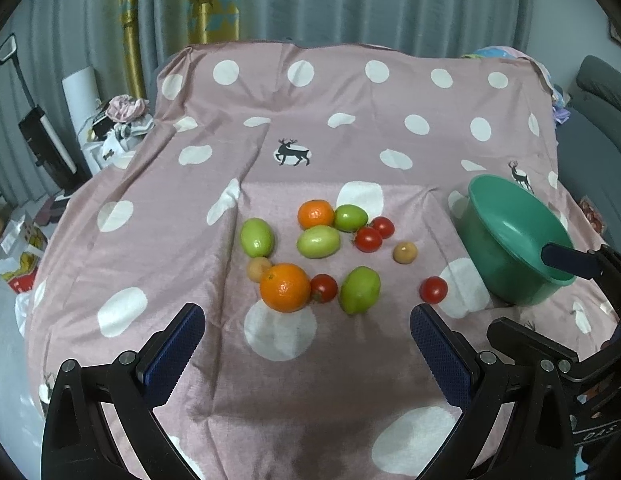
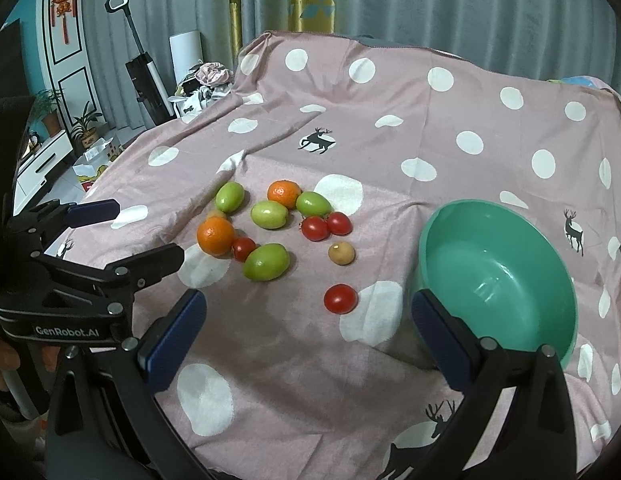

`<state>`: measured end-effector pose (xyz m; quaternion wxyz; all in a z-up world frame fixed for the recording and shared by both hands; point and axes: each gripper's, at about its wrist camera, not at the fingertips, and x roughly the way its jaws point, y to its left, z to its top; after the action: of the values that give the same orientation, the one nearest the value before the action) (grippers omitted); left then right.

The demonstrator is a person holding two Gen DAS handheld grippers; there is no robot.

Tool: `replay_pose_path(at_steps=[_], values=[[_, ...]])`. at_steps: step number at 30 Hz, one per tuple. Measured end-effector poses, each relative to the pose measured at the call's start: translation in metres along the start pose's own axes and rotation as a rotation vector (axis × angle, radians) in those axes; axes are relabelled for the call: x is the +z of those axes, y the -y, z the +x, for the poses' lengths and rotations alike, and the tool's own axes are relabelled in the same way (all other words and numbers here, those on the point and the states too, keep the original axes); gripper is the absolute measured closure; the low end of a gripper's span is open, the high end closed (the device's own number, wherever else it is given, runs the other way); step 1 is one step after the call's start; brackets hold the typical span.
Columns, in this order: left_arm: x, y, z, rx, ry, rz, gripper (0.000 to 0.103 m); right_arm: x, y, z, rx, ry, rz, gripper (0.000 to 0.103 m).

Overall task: Organize fruits
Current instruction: 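Move the right tool to the green bowl and set it near the fruits, then grasp an orange with the left tool while the right tool grasps another orange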

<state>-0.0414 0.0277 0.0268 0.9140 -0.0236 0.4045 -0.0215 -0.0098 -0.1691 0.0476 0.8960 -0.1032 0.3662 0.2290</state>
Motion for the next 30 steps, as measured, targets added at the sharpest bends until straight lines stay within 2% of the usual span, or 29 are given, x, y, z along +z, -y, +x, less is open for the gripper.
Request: replay_pose_path(at_steps=[11, 18, 21, 25, 30], values=[[-0.003, -0.001, 0.002, -0.031, -0.002, -0.004, 0.001, -0.002, 0.0, 0.003, 0.001, -0.008, 0.0, 0.0], [-0.005, -0.012, 0.001, -0.153, 0.008, -0.059, 0.001, -0.005, 0.003, 0.007, 0.019, -0.018, 0.016, 0.0], [-0.007, -0.019, 0.002, -0.177, 0.008, -0.083, 0.001, -0.008, 0.003, 0.009, 0.023, -0.022, 0.016, 0.0], [-0.013, -0.027, 0.001, -0.198, 0.015, -0.079, 0.001, -0.013, 0.004, 0.011, 0.052, -0.027, 0.014, 0.0], [-0.026, -0.031, 0.004, -0.299, 0.005, -0.065, 0.001, -0.018, 0.004, 0.02, 0.1, -0.054, 0.017, 0.0]])
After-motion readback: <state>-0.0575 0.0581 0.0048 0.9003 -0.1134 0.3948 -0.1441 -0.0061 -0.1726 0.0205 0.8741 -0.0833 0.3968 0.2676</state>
